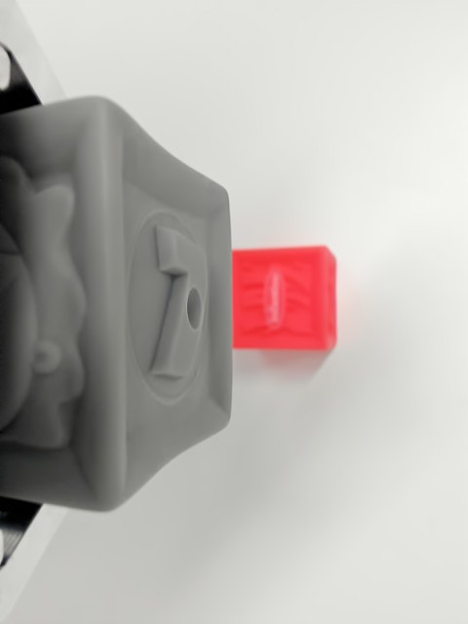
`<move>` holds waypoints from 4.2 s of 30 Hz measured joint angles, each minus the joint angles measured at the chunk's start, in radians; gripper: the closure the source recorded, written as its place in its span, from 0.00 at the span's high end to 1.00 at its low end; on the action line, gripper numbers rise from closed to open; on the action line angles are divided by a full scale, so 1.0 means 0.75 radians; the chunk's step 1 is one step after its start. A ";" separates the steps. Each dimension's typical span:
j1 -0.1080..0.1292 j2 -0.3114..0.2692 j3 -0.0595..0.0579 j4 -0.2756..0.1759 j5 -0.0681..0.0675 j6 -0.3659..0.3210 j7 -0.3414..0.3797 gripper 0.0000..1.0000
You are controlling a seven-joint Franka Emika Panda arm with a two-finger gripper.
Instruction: Destack cube
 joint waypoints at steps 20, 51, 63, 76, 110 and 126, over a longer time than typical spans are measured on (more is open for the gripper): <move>-0.038 -0.025 -0.057 -0.061 0.001 0.033 -0.009 0.00; -0.108 -0.048 -0.154 -0.138 0.001 0.088 -0.028 0.00; -0.138 -0.048 -0.190 -0.160 -0.001 0.108 -0.037 0.00; -0.175 -0.048 -0.230 -0.178 -0.005 0.128 -0.047 0.00; -0.267 -0.014 -0.341 -0.194 -0.011 0.179 -0.082 0.00; -0.309 0.015 -0.394 -0.190 -0.011 0.204 -0.103 0.00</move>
